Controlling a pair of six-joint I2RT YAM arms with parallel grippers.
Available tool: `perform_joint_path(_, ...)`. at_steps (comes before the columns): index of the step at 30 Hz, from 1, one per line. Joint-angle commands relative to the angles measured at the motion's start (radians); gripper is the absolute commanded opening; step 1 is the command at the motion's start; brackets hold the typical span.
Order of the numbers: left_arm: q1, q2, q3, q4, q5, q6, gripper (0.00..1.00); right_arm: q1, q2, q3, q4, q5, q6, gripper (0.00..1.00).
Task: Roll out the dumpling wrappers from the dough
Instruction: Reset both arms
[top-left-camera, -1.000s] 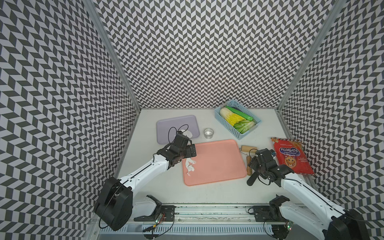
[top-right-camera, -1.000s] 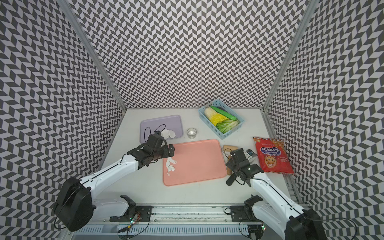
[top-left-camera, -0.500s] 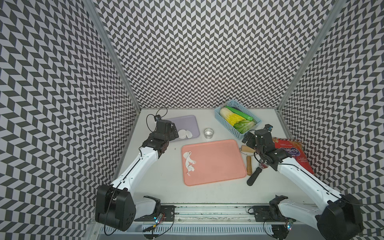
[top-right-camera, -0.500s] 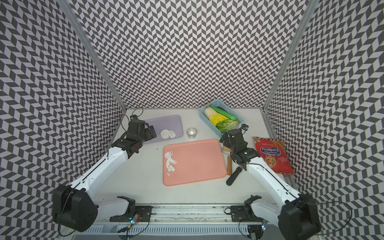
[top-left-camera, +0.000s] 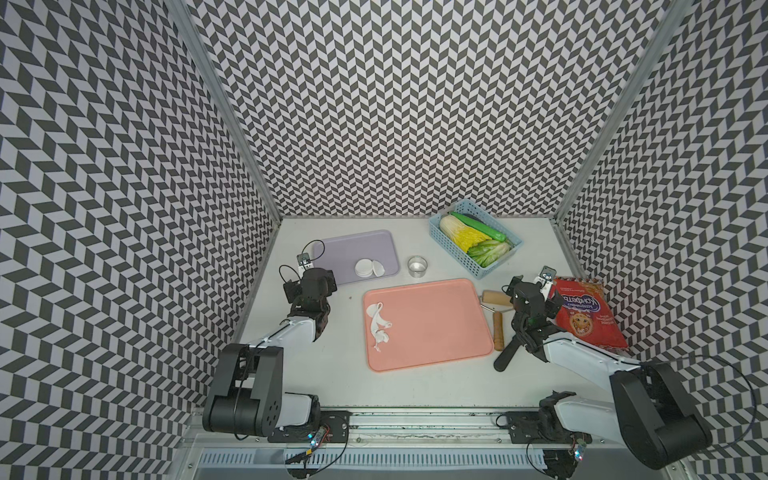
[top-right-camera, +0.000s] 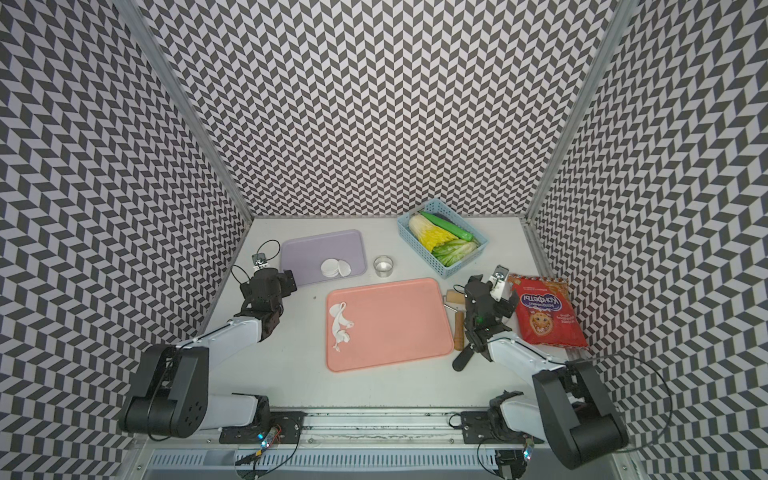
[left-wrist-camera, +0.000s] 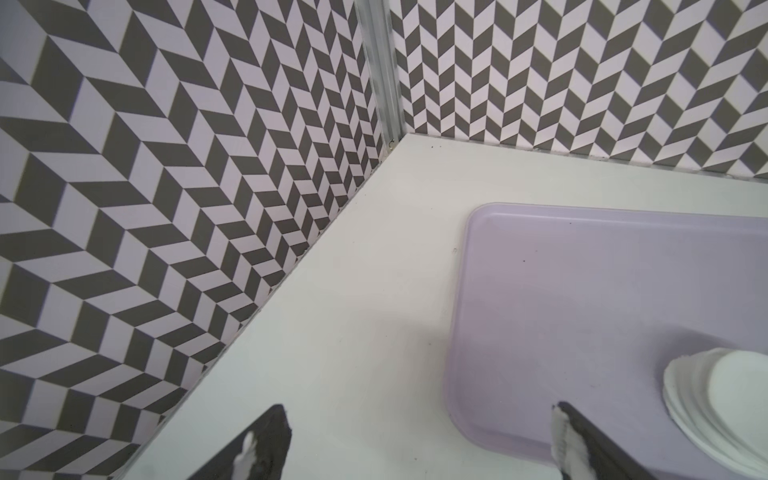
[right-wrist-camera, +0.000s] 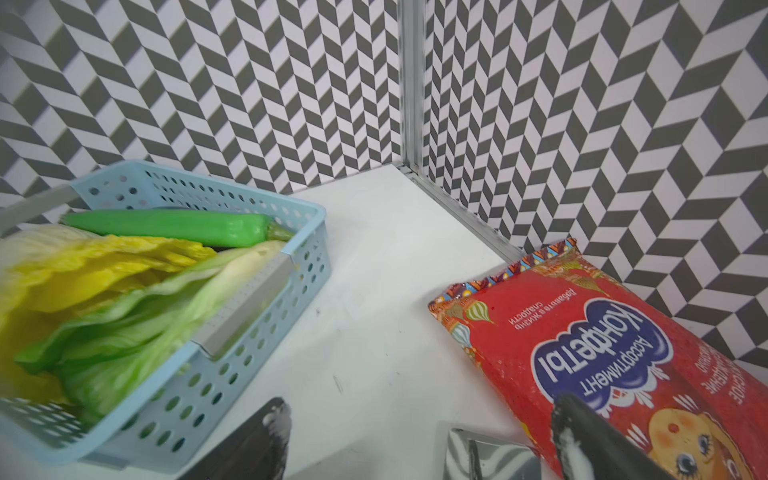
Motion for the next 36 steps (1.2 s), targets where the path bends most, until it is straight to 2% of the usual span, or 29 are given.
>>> perform_joint_path(1, -0.013, 0.049, -0.066, 0.331, 0.033, 0.083, 0.99, -0.026, 0.034, -0.063, 0.292, -0.024, -0.08, 0.99)
perform_joint_path(3, -0.022, 0.075, -0.115, 0.453, 0.037, 0.112, 0.99, -0.038, 0.038, -0.073, 0.355, -0.082, -0.12, 0.99)
perform_joint_path(4, -0.026, 0.077, -0.114, 0.455, 0.039, 0.115, 0.98, -0.047, 0.045, -0.105, 0.463, -0.115, -0.142, 1.0)
perform_joint_path(6, -0.019, 0.088, -0.159, 0.58, 0.113, 0.118, 0.99, -0.085, 0.057, -0.139, 0.584, -0.231, -0.147, 0.99)
perform_joint_path(8, -0.008, 0.127, -0.223, 0.746, 0.157, 0.132, 1.0, -0.128, 0.087, -0.103, 0.549, -0.328, -0.173, 0.99)
perform_joint_path(10, 0.034, 0.115, -0.204, 0.666, 0.226, 0.08, 1.0, -0.173, 0.124, -0.12, 0.643, -0.448, -0.212, 1.0)
perform_joint_path(12, 0.06, 0.165, -0.263, 0.84, 0.272, 0.087, 1.0, -0.227, 0.258, -0.239, 0.963, -0.57, -0.208, 1.0)
perform_joint_path(13, 0.053, 0.181, -0.27, 0.867, 0.262, 0.096, 1.0, -0.231, 0.314, -0.251, 1.077, -0.575, -0.213, 0.99)
perform_joint_path(14, 0.047, 0.168, -0.243, 0.778, 0.25, 0.089, 1.0, -0.231, 0.305, -0.231, 1.03, -0.597, -0.223, 0.99)
perform_joint_path(15, 0.054, 0.16, -0.228, 0.746, 0.266, 0.078, 1.0, -0.231, 0.249, -0.173, 0.822, -0.605, -0.218, 1.0)
perform_joint_path(16, 0.055, 0.178, -0.239, 0.802, 0.263, 0.091, 1.0, -0.232, 0.24, -0.111, 0.702, -0.583, -0.203, 0.99)
perform_joint_path(18, 0.053, 0.158, -0.238, 0.76, 0.264, 0.083, 1.0, -0.206, 0.312, -0.187, 0.963, -0.53, -0.234, 0.99)
perform_joint_path(19, 0.053, 0.157, -0.243, 0.776, 0.264, 0.085, 1.0, -0.205, 0.291, -0.177, 0.908, -0.531, -0.232, 0.99)
perform_joint_path(20, 0.051, 0.167, -0.251, 0.809, 0.26, 0.091, 1.0, -0.204, 0.257, -0.122, 0.757, -0.527, -0.222, 1.0)
perform_joint_path(21, 0.051, 0.162, -0.249, 0.79, 0.26, 0.089, 1.0, -0.203, 0.252, -0.109, 0.731, -0.536, -0.222, 1.0)
perform_joint_path(23, 0.051, 0.161, -0.248, 0.793, 0.26, 0.088, 1.0, -0.202, 0.29, -0.139, 0.863, -0.528, -0.231, 1.0)
perform_joint_path(24, 0.051, 0.162, -0.249, 0.791, 0.26, 0.089, 1.0, -0.202, 0.285, -0.14, 0.857, -0.533, -0.237, 0.99)
perform_joint_path(26, 0.051, 0.158, -0.248, 0.786, 0.261, 0.087, 1.0, -0.198, 0.249, -0.108, 0.724, -0.536, -0.227, 0.99)
perform_joint_path(28, 0.051, 0.158, -0.247, 0.78, 0.261, 0.087, 1.0, -0.194, 0.273, -0.122, 0.797, -0.53, -0.236, 0.99)
perform_joint_path(30, 0.051, 0.163, -0.245, 0.785, 0.261, 0.088, 1.0, -0.202, 0.263, -0.096, 0.721, -0.543, -0.233, 1.0)
perform_joint_path(36, 0.051, 0.153, -0.252, 0.79, 0.26, 0.086, 1.0, -0.207, 0.256, -0.108, 0.74, -0.558, -0.232, 0.99)
